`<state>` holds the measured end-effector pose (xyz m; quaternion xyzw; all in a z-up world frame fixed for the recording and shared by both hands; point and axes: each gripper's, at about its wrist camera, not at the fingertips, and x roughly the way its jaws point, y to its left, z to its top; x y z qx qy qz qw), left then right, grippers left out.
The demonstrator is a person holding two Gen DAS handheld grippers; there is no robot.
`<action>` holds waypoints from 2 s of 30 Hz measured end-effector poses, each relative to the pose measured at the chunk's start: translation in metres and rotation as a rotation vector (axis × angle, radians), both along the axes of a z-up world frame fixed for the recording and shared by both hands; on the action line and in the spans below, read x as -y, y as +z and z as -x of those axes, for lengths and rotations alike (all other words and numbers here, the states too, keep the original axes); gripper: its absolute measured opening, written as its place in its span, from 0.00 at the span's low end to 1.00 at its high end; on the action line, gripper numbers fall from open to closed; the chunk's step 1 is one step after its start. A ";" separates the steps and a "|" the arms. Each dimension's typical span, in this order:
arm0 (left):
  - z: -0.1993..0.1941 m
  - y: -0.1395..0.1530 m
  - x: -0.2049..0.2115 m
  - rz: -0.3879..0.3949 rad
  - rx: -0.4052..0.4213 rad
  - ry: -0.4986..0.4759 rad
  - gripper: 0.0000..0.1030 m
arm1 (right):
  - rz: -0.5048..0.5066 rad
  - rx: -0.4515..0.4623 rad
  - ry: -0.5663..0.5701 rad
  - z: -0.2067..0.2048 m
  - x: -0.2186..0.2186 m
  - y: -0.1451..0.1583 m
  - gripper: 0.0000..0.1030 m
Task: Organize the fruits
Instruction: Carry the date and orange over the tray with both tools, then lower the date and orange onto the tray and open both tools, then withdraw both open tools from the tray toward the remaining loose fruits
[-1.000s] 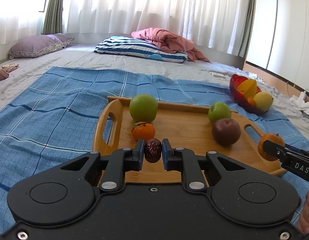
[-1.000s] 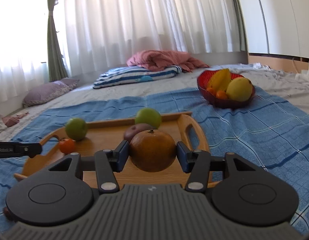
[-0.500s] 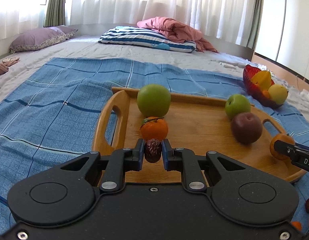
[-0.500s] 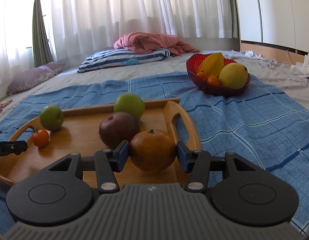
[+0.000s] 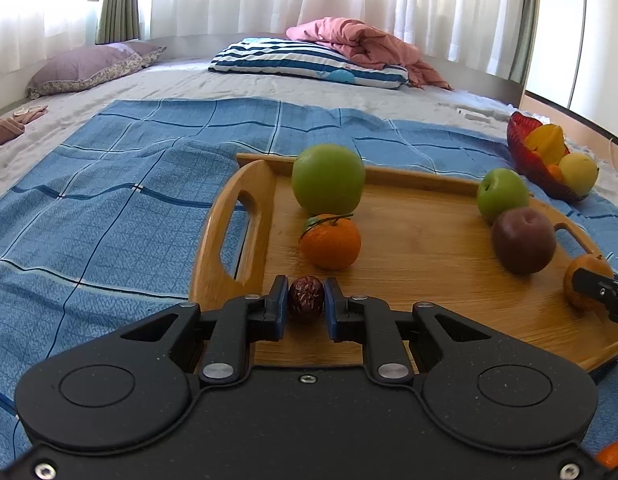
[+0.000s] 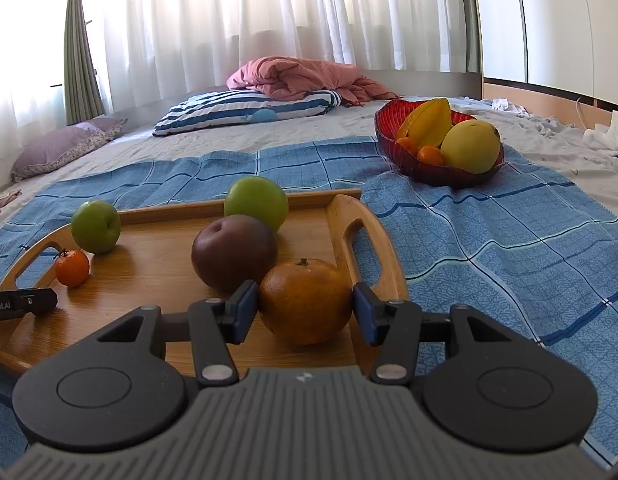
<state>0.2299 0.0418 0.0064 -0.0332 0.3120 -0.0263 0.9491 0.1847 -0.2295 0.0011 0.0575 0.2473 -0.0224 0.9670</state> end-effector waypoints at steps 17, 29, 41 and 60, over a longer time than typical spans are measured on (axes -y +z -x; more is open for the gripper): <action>-0.002 0.002 0.002 -0.018 -0.012 0.011 0.35 | -0.015 -0.026 0.011 0.002 0.002 -0.001 0.58; 0.009 0.009 0.011 -0.057 0.018 -0.016 0.65 | -0.006 -0.020 0.010 0.005 0.001 0.001 0.68; 0.027 0.020 0.012 -0.064 0.052 -0.036 0.83 | -0.016 -0.007 0.011 0.016 0.003 0.007 0.79; 0.072 0.027 0.003 -0.014 0.054 -0.054 0.93 | -0.015 0.018 0.052 0.051 -0.003 0.013 0.91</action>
